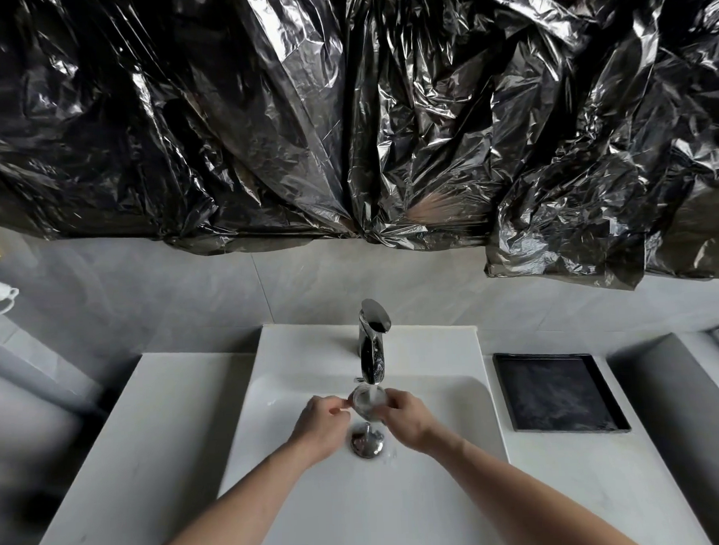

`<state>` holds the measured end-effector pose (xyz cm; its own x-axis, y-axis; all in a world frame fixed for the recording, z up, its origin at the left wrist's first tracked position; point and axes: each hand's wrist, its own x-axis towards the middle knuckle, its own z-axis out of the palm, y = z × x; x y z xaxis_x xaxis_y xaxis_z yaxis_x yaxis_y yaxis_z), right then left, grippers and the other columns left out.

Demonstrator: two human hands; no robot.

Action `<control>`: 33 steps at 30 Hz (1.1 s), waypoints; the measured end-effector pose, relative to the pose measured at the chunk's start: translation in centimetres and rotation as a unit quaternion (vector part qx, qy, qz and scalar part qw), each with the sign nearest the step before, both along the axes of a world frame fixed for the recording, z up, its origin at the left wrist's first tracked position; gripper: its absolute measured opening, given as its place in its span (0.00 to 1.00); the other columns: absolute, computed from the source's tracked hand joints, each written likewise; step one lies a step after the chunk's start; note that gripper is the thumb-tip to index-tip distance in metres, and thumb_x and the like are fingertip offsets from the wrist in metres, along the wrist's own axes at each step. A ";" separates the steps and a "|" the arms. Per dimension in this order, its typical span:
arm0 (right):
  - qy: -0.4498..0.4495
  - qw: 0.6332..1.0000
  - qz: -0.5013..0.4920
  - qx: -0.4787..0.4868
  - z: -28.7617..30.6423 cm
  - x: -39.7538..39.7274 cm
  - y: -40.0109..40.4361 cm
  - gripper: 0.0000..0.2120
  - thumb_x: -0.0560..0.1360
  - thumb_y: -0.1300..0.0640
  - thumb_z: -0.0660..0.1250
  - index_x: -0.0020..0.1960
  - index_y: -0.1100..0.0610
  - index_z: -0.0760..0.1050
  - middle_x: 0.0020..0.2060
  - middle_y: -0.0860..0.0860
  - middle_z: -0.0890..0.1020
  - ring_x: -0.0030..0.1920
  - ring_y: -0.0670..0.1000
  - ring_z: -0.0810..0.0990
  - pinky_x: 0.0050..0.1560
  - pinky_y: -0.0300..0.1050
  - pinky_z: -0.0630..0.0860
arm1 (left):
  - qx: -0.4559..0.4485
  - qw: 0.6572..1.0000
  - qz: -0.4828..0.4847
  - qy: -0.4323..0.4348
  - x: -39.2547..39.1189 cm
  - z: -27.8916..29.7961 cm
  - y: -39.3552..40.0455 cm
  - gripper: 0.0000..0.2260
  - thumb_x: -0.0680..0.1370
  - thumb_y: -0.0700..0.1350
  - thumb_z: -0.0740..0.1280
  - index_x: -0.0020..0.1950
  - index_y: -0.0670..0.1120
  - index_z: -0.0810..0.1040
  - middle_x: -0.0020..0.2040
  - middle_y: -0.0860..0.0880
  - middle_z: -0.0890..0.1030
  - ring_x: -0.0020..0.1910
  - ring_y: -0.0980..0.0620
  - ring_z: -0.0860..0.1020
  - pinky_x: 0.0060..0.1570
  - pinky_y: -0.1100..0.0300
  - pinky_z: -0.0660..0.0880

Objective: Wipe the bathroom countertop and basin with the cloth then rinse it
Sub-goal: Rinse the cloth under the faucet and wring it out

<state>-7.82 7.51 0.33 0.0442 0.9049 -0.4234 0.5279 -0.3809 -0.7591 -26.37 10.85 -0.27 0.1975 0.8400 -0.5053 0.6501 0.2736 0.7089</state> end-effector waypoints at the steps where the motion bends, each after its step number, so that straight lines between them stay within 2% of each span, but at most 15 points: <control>1: -0.015 1.000 0.013 0.009 0.1 0.2 0.0 0.10 0.76 0.50 0.69 0.36 0.47 0.75 0.32 0.41 0.79 0.33 0.38 0.75 0.39 0.34 0.72 | 0.036 0.999 -0.015 0.033 -0.3 -0.3 -0.1 0.17 0.74 0.49 0.65 0.63 0.52 0.79 0.58 0.50 0.78 0.51 0.50 0.80 0.57 0.53 0.77; 3: -0.044 0.997 0.054 0.015 0.1 0.6 0.2 0.09 0.77 0.53 0.67 0.40 0.41 0.78 0.38 0.37 0.83 0.40 0.34 0.79 0.48 0.33 0.75 | 0.094 0.994 -0.048 0.007 -0.2 -0.2 -0.5 0.22 0.78 0.46 0.66 0.71 0.58 0.71 0.63 0.57 0.72 0.52 0.57 0.79 0.59 0.58 0.75; 5: -0.070 0.993 0.096 0.022 0.3 0.7 0.4 0.14 0.76 0.59 0.63 0.43 0.40 0.78 0.41 0.36 0.85 0.44 0.33 0.80 0.54 0.35 0.77 | 0.121 0.989 -0.084 -0.024 0.2 0.0 -0.6 0.22 0.80 0.45 0.63 0.73 0.60 0.69 0.65 0.60 0.72 0.54 0.60 0.79 0.60 0.59 0.75; 8: -0.095 0.987 0.121 0.045 1.0 0.9 0.5 0.13 0.77 0.61 0.61 0.42 0.43 0.74 0.39 0.36 0.83 0.41 0.33 0.79 0.47 0.29 0.72 | 0.133 0.986 -0.105 -0.004 0.6 -0.2 -0.2 0.16 0.79 0.47 0.62 0.65 0.62 0.75 0.58 0.61 0.81 0.50 0.59 0.81 0.57 0.57 0.77; 9: -0.097 0.986 0.125 0.057 1.1 1.0 0.4 0.11 0.78 0.59 0.60 0.44 0.45 0.75 0.40 0.38 0.83 0.42 0.34 0.80 0.47 0.31 0.72 | 0.140 0.985 -0.097 0.014 0.7 -0.1 -0.1 0.12 0.79 0.49 0.62 0.61 0.62 0.77 0.52 0.60 0.83 0.46 0.59 0.82 0.53 0.57 0.78; 10: -0.106 0.984 0.126 0.067 0.9 1.0 0.3 0.08 0.79 0.56 0.58 0.48 0.46 0.75 0.44 0.41 0.84 0.44 0.41 0.81 0.48 0.36 0.74 | 0.154 0.984 -0.085 0.030 0.9 0.0 0.1 0.09 0.79 0.51 0.63 0.57 0.60 0.78 0.47 0.59 0.84 0.44 0.57 0.82 0.49 0.56 0.79; 12: -0.126 0.983 0.113 0.076 0.1 1.4 0.0 0.10 0.81 0.50 0.55 0.53 0.50 0.74 0.49 0.50 0.86 0.50 0.55 0.82 0.51 0.48 0.76 | 0.179 0.980 -0.069 0.058 1.6 0.4 0.4 0.07 0.79 0.53 0.63 0.52 0.57 0.80 0.43 0.56 0.85 0.44 0.52 0.81 0.45 0.56 0.77; 16: -0.143 0.983 0.078 0.080 -0.9 2.0 -0.9 0.09 0.83 0.51 0.55 0.47 0.52 0.70 0.45 0.54 0.84 0.49 0.62 0.80 0.48 0.52 0.73 | 0.176 0.976 -0.075 0.106 3.5 0.9 0.5 0.07 0.78 0.50 0.60 0.43 0.52 0.75 0.46 0.51 0.84 0.47 0.44 0.79 0.47 0.55 0.76; 19: -0.143 0.983 0.066 0.090 -1.6 2.9 -1.5 0.11 0.84 0.50 0.55 0.46 0.53 0.67 0.45 0.58 0.83 0.46 0.63 0.78 0.46 0.54 0.71 | 0.173 0.974 -0.073 0.126 4.8 1.2 0.3 0.11 0.80 0.54 0.61 0.46 0.50 0.79 0.51 0.47 0.84 0.51 0.43 0.79 0.46 0.57 0.72; 22: -0.127 0.986 0.031 0.101 -1.8 3.4 -1.8 0.12 0.84 0.48 0.56 0.48 0.55 0.68 0.39 0.55 0.82 0.40 0.59 0.77 0.42 0.53 0.70 | 0.161 0.977 -0.063 0.122 5.3 1.4 0.3 0.18 0.81 0.60 0.60 0.38 0.50 0.75 0.45 0.47 0.82 0.45 0.45 0.78 0.43 0.58 0.70; 25: -0.069 0.992 -0.008 0.104 -1.9 3.4 -1.7 0.10 0.83 0.46 0.60 0.56 0.51 0.74 0.34 0.45 0.82 0.34 0.44 0.75 0.40 0.43 0.71 | 0.122 0.988 -0.042 0.087 4.7 1.3 0.5 0.23 0.80 0.61 0.58 0.31 0.50 0.70 0.36 0.49 0.79 0.41 0.44 0.78 0.41 0.55 0.72; 28: -0.011 0.998 -0.010 0.060 -1.6 2.8 -1.5 0.13 0.79 0.45 0.67 0.62 0.46 0.78 0.36 0.37 0.83 0.37 0.40 0.78 0.44 0.38 0.74 | 0.064 0.997 -0.030 0.018 3.3 0.4 0.8 0.19 0.76 0.62 0.59 0.35 0.49 0.72 0.32 0.49 0.80 0.38 0.44 0.82 0.42 0.51 0.78; 30: -0.007 0.998 0.011 0.053 -1.5 2.3 -1.3 0.17 0.75 0.46 0.71 0.63 0.43 0.77 0.39 0.40 0.84 0.37 0.40 0.79 0.42 0.35 0.74 | 0.051 0.999 -0.007 -0.007 2.2 -0.4 0.9 0.14 0.75 0.60 0.64 0.38 0.52 0.75 0.33 0.49 0.82 0.34 0.47 0.80 0.41 0.49 0.80; 31: -0.019 0.998 0.024 0.058 -1.4 2.0 -1.2 0.16 0.74 0.48 0.72 0.62 0.43 0.78 0.41 0.43 0.86 0.39 0.41 0.81 0.42 0.34 0.74 | 0.051 0.999 0.012 -0.011 1.7 -0.6 0.8 0.13 0.74 0.60 0.66 0.39 0.52 0.75 0.34 0.50 0.82 0.33 0.48 0.79 0.39 0.50 0.79; 33: -0.049 0.996 0.025 0.074 -1.0 1.4 -1.0 0.06 0.75 0.50 0.69 0.51 0.43 0.81 0.37 0.44 0.86 0.38 0.42 0.82 0.40 0.35 0.74 | 0.068 0.997 0.035 0.002 0.7 -0.6 0.7 0.16 0.73 0.61 0.70 0.36 0.50 0.75 0.32 0.53 0.79 0.32 0.51 0.76 0.36 0.55 0.75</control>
<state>-6.44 6.56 -0.71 0.0327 0.9594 -0.2802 0.6170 -0.2399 -0.7495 -25.71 11.55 -0.86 0.1346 0.9124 -0.3865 0.6360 0.2196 0.7398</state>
